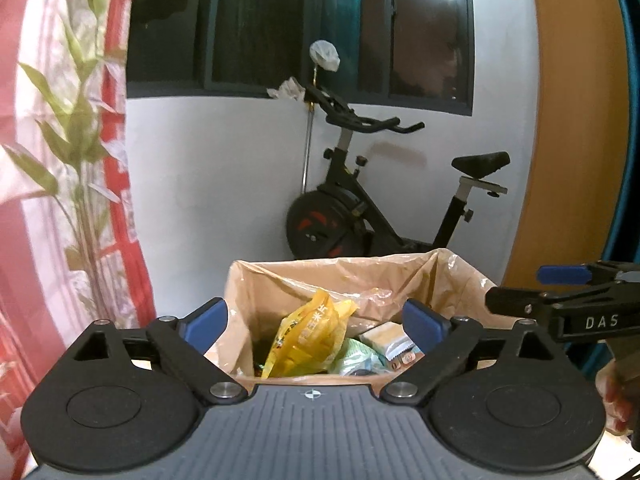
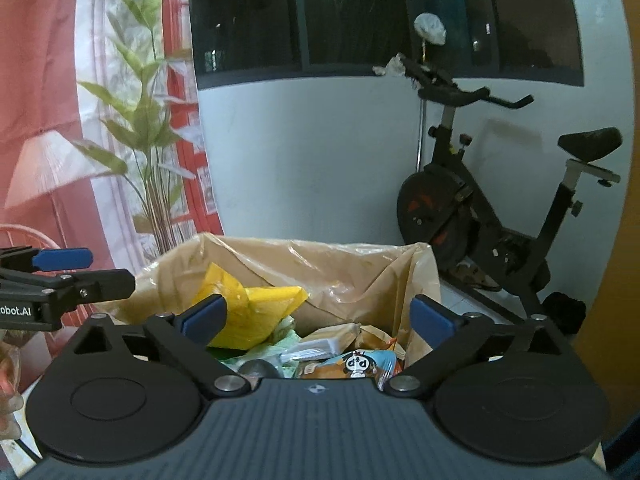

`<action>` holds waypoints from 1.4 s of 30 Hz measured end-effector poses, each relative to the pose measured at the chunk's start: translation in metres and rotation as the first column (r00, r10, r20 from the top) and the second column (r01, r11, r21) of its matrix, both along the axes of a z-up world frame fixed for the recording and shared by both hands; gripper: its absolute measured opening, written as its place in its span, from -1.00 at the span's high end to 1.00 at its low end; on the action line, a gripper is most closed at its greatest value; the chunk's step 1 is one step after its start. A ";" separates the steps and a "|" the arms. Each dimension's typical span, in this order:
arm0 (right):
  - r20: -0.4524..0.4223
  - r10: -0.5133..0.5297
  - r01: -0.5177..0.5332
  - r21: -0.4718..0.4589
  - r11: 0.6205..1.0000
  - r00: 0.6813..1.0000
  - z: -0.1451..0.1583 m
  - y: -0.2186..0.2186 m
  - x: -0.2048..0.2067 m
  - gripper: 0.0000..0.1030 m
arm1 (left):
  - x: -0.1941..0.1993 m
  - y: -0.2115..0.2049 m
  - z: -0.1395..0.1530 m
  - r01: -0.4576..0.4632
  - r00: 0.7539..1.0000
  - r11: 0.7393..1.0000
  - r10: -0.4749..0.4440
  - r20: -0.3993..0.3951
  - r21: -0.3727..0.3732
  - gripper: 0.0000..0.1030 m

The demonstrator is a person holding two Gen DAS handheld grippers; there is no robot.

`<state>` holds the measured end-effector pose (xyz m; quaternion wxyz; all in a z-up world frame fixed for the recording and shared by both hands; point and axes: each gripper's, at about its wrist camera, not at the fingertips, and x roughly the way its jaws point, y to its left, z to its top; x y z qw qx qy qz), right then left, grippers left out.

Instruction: Organize snacks

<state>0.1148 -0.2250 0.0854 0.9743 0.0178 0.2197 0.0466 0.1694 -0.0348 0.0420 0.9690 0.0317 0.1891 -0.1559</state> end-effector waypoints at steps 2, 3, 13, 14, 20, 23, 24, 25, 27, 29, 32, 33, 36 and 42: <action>0.020 -0.026 0.026 -0.006 1.000 0.999 0.006 0.005 -0.015 -0.99 | -0.015 0.000 0.005 -0.016 1.000 1.000 0.016 0.017 0.017 -0.86; 0.031 -0.031 0.031 -0.010 0.999 0.999 0.009 0.008 -0.023 -0.99 | -0.024 -0.001 0.007 -0.029 0.999 0.999 0.028 0.028 0.031 -0.87; 0.110 -0.052 0.051 0.008 0.999 0.993 0.034 0.028 -0.108 -1.00 | -0.109 -0.001 0.031 -0.059 0.993 0.998 0.055 0.100 0.035 -0.87; 0.117 -0.053 0.052 0.012 0.999 0.992 0.036 0.029 -0.116 -1.00 | -0.117 -0.001 0.033 -0.063 0.993 0.998 0.059 0.105 0.032 -0.87; 0.137 -0.050 0.051 -0.005 0.999 0.989 0.046 0.047 -0.165 -1.00 | -0.169 0.002 0.049 -0.113 0.982 0.993 0.105 0.156 0.042 -0.87; 0.141 -0.044 0.044 0.004 0.999 0.989 0.049 0.054 -0.186 -1.00 | -0.190 0.006 0.056 -0.139 0.977 0.989 0.131 0.168 0.042 -0.87; 0.143 -0.043 0.042 0.009 0.999 0.989 0.050 0.055 -0.192 -1.00 | -0.199 0.008 0.058 -0.147 0.975 0.988 0.138 0.172 0.040 -0.87; 0.146 -0.041 0.040 0.013 0.999 0.988 0.051 0.057 -0.199 -1.00 | -0.204 0.009 0.060 -0.153 0.974 0.987 0.143 0.178 0.041 -0.87; 0.157 -0.040 0.038 0.013 0.999 0.987 0.053 0.062 -0.211 -1.00 | -0.214 0.011 0.063 -0.167 0.970 0.985 0.156 0.186 0.048 -0.87; 0.167 -0.042 0.041 0.012 0.999 0.985 0.057 0.065 -0.221 -1.00 | -0.225 0.013 0.067 -0.185 0.965 0.981 0.172 0.199 0.050 -0.87; 0.186 -0.045 0.043 0.017 0.999 0.981 0.061 0.067 -0.232 -1.00 | -0.232 0.015 0.071 -0.196 0.958 0.980 0.183 0.220 0.040 -0.87; 0.192 -0.048 0.046 0.015 0.999 0.980 0.062 0.068 -0.234 -1.00 | -0.234 0.016 0.073 -0.201 0.956 0.979 0.189 0.226 0.034 -0.87; 0.203 -0.066 0.065 0.011 0.998 0.977 0.065 0.069 -0.239 -1.00 | -0.236 0.017 0.075 -0.208 0.952 0.978 0.198 0.233 0.020 -0.87; 0.203 -0.072 0.069 0.019 0.997 0.977 0.065 0.070 -0.244 -1.00 | -0.241 0.019 0.075 -0.218 0.949 0.976 0.212 0.232 0.000 -0.87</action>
